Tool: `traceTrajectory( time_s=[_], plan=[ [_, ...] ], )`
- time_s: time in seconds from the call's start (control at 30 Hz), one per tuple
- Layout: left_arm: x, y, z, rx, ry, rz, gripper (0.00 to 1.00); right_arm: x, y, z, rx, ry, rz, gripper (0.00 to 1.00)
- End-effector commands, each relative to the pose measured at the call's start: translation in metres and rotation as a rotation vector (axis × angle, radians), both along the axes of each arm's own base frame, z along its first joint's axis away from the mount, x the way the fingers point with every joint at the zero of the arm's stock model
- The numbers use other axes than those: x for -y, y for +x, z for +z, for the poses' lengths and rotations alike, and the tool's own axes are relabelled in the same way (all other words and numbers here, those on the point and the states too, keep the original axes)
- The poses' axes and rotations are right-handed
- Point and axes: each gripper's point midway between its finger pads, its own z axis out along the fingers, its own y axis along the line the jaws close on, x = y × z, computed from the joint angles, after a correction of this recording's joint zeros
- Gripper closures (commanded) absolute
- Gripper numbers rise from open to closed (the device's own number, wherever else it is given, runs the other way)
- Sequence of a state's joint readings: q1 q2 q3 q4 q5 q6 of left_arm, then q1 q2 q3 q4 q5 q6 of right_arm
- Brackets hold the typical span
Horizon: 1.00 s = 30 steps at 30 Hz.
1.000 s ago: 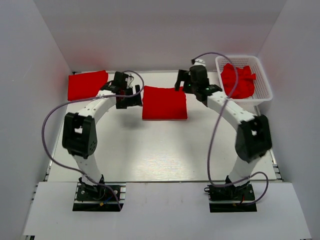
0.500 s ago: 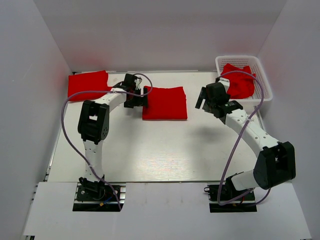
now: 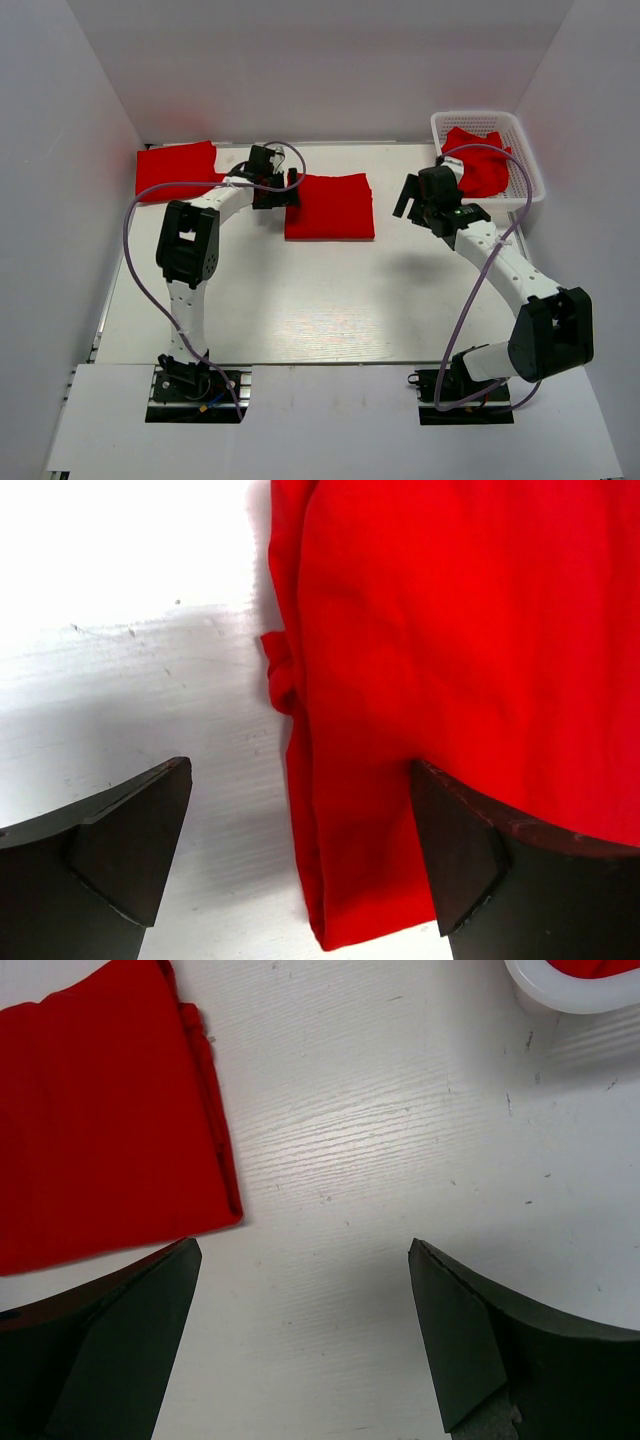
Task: Fold and stack the t-shirts
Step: Put the neatly folded tshirt into the corner of the board with the left arm
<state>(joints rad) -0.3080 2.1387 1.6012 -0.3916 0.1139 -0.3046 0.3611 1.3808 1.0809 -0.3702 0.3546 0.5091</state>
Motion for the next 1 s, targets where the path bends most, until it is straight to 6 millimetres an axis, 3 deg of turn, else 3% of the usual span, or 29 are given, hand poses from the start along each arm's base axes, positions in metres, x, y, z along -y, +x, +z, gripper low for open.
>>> traceTrajectory(
  time_s=[0.0,0.13,0.37,0.47,0.57,0.6,0.67,0.7,0.83,0.93,0.97],
  plan=[
    [0.006,0.008,0.011,0.028,0.008,0.002,0.0,0.001,0.005,0.011,0.054,0.019,0.003,0.1],
    [0.017,0.005,-0.008,0.017,0.034,-0.036,0.0,0.004,0.006,0.007,0.047,0.016,-0.006,0.1],
    [0.021,-0.018,-0.055,-0.081,0.139,-0.053,0.2,0.008,0.004,0.002,0.03,0.007,-0.01,0.1],
    [0.029,-0.028,-0.069,-0.108,0.152,-0.075,0.39,0.01,0.003,0.002,0.034,0.01,-0.018,0.1],
    [0.039,-0.032,-0.071,-0.126,0.102,-0.112,0.66,0.015,0.001,0.003,0.038,0.003,-0.024,0.1],
    [0.039,-0.032,-0.071,-0.126,0.102,-0.112,0.83,0.016,0.001,0.004,0.041,0.0,-0.027,0.1],
    [0.041,-0.023,-0.063,-0.094,0.106,-0.114,1.0,0.019,-0.001,0.005,0.045,0.0,-0.03,0.1],
    [0.039,-0.023,-0.06,-0.103,0.117,-0.109,1.0,0.02,-0.001,0.008,0.058,0.002,-0.034,0.1],
    [0.03,0.0,-0.011,0.035,0.188,-0.118,1.0,0.023,-0.003,0.011,0.075,-0.001,-0.032,0.1],
    [0.011,0.017,0.028,0.128,0.242,-0.097,1.0,0.026,-0.003,0.015,0.089,-0.013,-0.032,0.1],
    [0.005,0.017,0.033,0.139,0.273,-0.095,1.0,0.028,-0.003,0.017,0.096,-0.016,-0.034,0.1]
  ],
)
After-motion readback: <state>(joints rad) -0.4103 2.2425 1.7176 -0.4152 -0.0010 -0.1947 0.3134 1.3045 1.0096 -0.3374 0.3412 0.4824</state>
